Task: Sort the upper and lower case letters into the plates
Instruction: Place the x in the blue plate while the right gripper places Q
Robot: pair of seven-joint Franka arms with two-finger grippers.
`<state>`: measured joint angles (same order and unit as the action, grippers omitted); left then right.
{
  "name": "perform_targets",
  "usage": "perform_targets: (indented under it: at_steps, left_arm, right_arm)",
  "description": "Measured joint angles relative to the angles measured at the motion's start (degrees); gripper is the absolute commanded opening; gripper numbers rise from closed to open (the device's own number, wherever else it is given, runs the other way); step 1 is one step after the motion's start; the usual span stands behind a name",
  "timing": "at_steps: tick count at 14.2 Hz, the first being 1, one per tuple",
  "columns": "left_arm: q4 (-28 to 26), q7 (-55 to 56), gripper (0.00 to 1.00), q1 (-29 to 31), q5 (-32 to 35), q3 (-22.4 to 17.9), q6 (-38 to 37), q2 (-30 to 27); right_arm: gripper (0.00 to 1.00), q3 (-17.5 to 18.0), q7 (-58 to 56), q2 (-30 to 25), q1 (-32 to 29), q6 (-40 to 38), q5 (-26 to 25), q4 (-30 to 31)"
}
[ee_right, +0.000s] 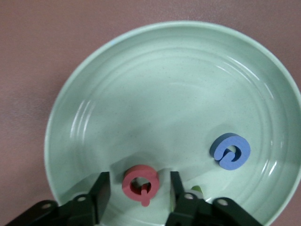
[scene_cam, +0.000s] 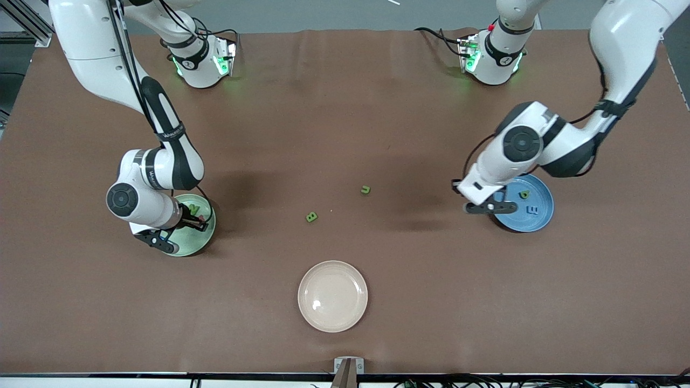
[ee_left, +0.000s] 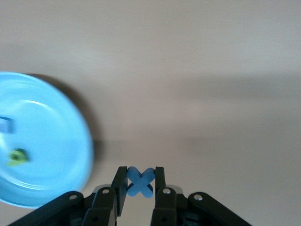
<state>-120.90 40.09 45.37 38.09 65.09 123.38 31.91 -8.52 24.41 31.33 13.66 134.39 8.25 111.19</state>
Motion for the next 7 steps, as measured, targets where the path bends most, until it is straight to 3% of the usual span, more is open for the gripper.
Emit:
perform_targets:
  at_steps: [4, 7]
  left_arm:
    - [-5.05, -3.63, 0.15, 8.50, 8.02, 0.51, 2.87, 0.22]
    - [-7.63, -5.24, 0.15, 11.96, 11.16, 0.42, 5.52, 1.56]
  right_arm:
    - [1.00, 0.21, 4.35, -1.46, 1.57, -10.69, 0.32, -6.95]
    - [1.00, 0.57, 15.24, -1.73, 7.47, -11.16, 0.81, -9.10]
